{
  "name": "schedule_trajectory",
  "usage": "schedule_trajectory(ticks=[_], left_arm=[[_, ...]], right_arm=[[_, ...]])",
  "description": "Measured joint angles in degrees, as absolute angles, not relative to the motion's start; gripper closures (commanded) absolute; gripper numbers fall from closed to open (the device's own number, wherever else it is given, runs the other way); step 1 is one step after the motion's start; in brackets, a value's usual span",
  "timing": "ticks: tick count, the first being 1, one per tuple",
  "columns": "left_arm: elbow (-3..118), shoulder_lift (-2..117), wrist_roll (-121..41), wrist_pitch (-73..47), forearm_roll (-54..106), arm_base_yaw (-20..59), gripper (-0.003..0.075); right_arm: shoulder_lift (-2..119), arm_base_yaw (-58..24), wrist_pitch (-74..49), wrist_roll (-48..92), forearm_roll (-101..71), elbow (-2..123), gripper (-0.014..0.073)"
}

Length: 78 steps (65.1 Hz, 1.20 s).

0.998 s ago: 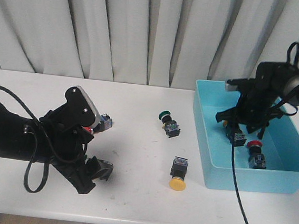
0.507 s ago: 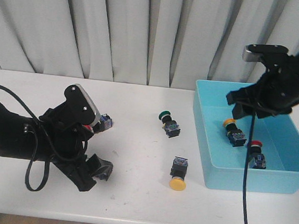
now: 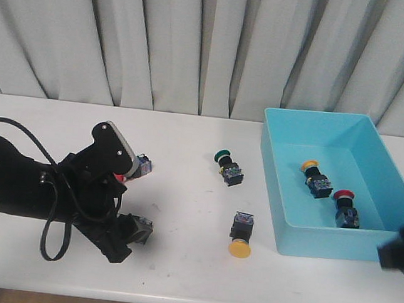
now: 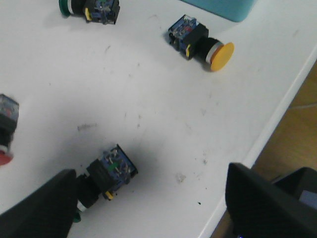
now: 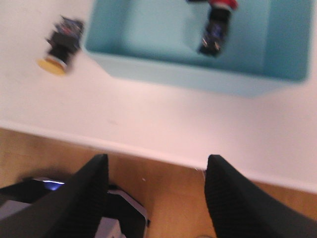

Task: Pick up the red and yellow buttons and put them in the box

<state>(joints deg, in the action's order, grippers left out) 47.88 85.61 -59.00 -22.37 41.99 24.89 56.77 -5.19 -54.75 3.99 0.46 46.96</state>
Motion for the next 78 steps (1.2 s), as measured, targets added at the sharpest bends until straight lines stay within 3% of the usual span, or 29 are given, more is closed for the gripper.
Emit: schedule_trajectory(ticks=[13,20,51,78], left_arm=[[47.9,86.0,-59.0,-22.4,42.0,24.9,0.0136],[47.9,86.0,-59.0,-22.4,42.0,24.9,0.0181],[47.9,86.0,-59.0,-22.4,42.0,24.9,0.073],[47.9,86.0,-59.0,-22.4,42.0,24.9,0.0727]], right_arm=[[51.0,-5.2,-55.2,1.8,3.6,41.6,0.0193],[49.6,-5.2,-54.9,1.7,3.6,40.3,0.0211],[49.1,-5.2,-54.5,1.6,3.4,39.8,0.0584],[49.1,-5.2,-56.8,1.3,3.4,39.8,0.0601]])
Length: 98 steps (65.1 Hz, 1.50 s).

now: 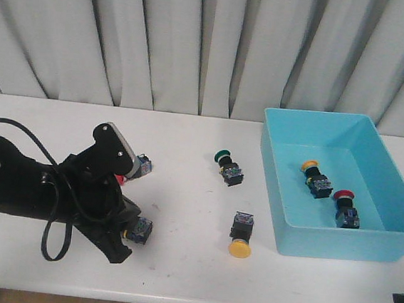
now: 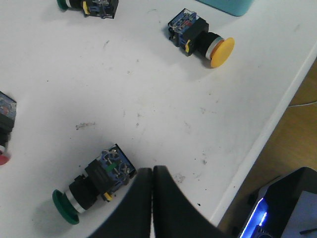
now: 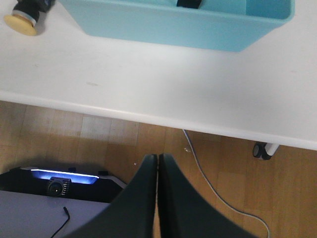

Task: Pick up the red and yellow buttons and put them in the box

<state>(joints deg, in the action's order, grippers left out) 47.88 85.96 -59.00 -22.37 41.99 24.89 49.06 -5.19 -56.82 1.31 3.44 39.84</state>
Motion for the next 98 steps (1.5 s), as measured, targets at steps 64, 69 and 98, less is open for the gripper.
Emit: schedule_trajectory(ticks=[64,69,98], left_arm=[[40.7,72.5,-23.3,-10.0,12.8,24.3,0.0728],[36.6,66.3,-15.1,-7.7,6.1,22.5,0.0728],[10.9,23.8,-5.8,-6.9,1.1,7.1,0.0728]], right_arm=[[48.9,-5.2,-57.6,1.0,3.4,39.8,0.0601],[48.9,-5.2,-57.6,1.0,3.4,39.8,0.0601],[48.9,-5.2,-57.6,1.0,3.4,39.8,0.0601]])
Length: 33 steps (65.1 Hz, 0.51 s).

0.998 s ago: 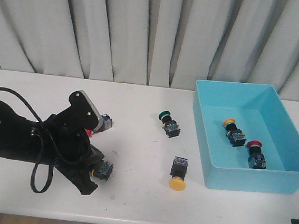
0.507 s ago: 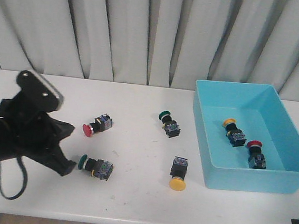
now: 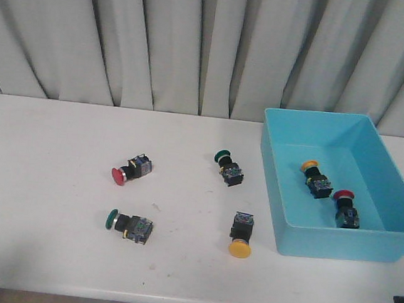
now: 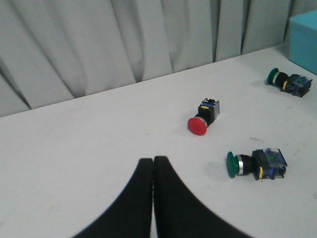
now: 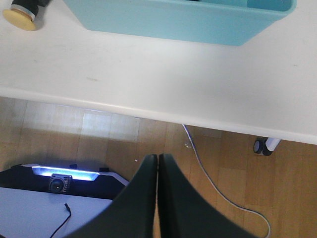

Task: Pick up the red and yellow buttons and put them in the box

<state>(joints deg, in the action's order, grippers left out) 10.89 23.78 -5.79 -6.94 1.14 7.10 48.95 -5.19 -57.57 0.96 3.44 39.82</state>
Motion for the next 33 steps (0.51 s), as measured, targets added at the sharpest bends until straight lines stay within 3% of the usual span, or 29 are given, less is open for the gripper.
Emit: schedule_trajectory(ticks=[19,33], left_arm=[[-1.0,4.1,-0.5,-7.3,0.0,3.3,0.0728],[-1.5,-0.6,1.6,-7.2,0.0,2.7,0.0728]], right_arm=[[48.9,-5.2,-57.6,1.0,3.4,39.8,0.0601],[48.9,-5.2,-57.6,1.0,3.4,39.8,0.0601]])
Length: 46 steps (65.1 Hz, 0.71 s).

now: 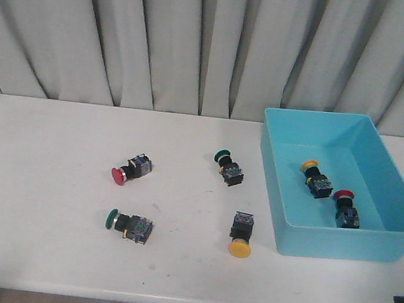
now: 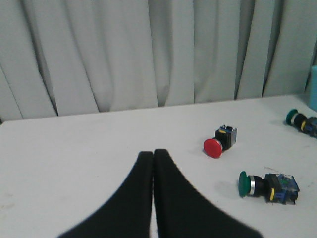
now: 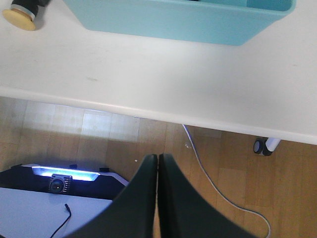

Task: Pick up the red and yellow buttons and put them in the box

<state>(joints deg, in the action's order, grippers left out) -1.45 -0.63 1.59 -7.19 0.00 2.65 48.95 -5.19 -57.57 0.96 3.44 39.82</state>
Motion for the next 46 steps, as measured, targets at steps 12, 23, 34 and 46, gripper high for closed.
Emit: schedule_trajectory(ticks=[12,23,34,46], left_arm=[[-1.5,-0.6,2.1,-7.2,0.0,2.4,0.0728],[-1.5,-0.6,2.3,-6.3,0.0,2.4,0.0728],[-1.5,-0.6,2.4,-2.6,0.0,2.4,0.0728],[-1.5,-0.6,3.5,-1.6,0.0,2.4,0.0728]], right_arm=[[48.9,-5.2,-57.6,1.0,3.4,39.8,0.0601],[48.9,-5.2,-57.6,1.0,3.4,39.8,0.0601],[48.9,-5.2,-57.6,0.9,3.4,39.8,0.0601],[48.9,-5.2,-57.6,0.9,3.4,39.8,0.0601]])
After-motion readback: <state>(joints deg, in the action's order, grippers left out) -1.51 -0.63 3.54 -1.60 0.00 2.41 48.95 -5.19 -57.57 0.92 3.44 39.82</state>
